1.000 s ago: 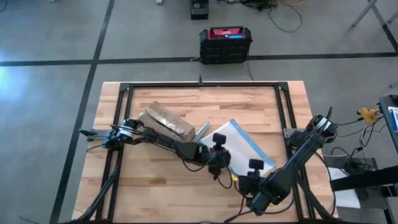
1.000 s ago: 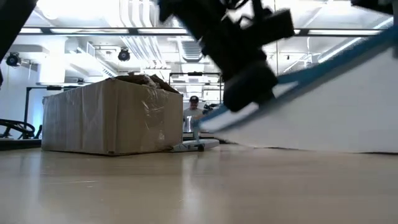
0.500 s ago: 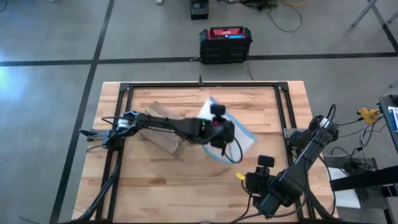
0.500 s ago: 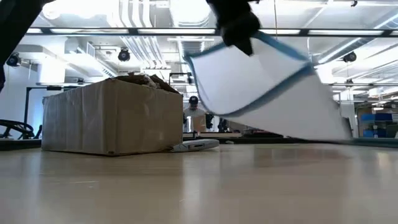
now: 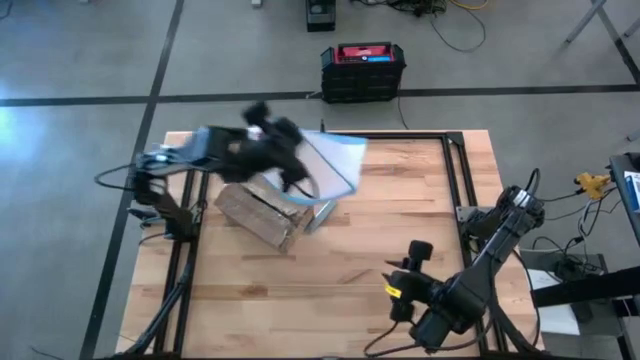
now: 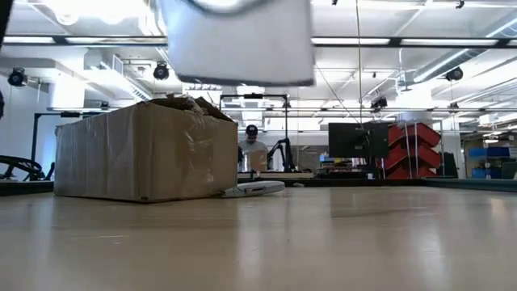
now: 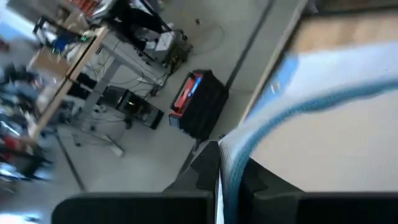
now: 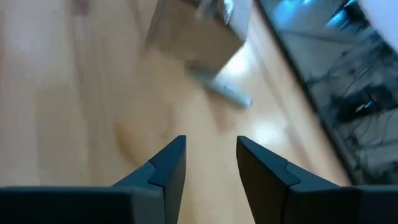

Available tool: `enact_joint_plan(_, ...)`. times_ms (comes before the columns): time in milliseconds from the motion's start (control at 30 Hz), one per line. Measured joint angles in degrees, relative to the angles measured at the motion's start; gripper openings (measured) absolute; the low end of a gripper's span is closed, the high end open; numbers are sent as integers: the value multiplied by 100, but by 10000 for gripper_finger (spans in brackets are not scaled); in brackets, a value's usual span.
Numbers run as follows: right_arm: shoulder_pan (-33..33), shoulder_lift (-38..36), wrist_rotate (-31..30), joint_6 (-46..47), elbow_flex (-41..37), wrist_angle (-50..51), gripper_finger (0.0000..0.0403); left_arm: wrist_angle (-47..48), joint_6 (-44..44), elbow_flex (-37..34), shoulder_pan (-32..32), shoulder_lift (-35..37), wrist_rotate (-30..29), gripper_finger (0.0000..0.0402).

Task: Unpack boxes
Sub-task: Remove the white charger cable from the cardboard box

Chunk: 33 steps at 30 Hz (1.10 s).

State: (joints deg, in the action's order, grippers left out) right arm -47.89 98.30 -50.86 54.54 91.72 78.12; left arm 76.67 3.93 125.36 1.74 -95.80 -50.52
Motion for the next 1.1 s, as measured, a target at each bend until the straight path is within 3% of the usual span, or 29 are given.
enact_joint_plan(133, 483, 4, -180, -1050, -19, -869, 103, 270, 517, -164, -9, 753, -9, 0)
enact_joint_plan(300, 1423, 192, -139, -2994, -113, -2962, 61, 329, 837, -578, -13, 1479, -11, 0)
enact_joint_plan(500, 2617, 631, 1003, -4702, -166, -4509, 5, 325, 1027, -1225, -49, 2126, -492, 0)
enact_joint_plan(667, 3370, 1137, 2091, -5484, -201, -5590, 3, 299, 1149, -1790, -176, 2449, -613, 0)
enact_joint_plan(967, 3938, 1867, 2418, -5862, -181, -6457, 1, 186, 1016, -2565, -630, 2599, -894, 0)
enact_joint_plan(1100, 3928, 1906, 2401, -6016, -145, -6193, 0, 172, 969, -2710, -810, 2542, -894, 0)
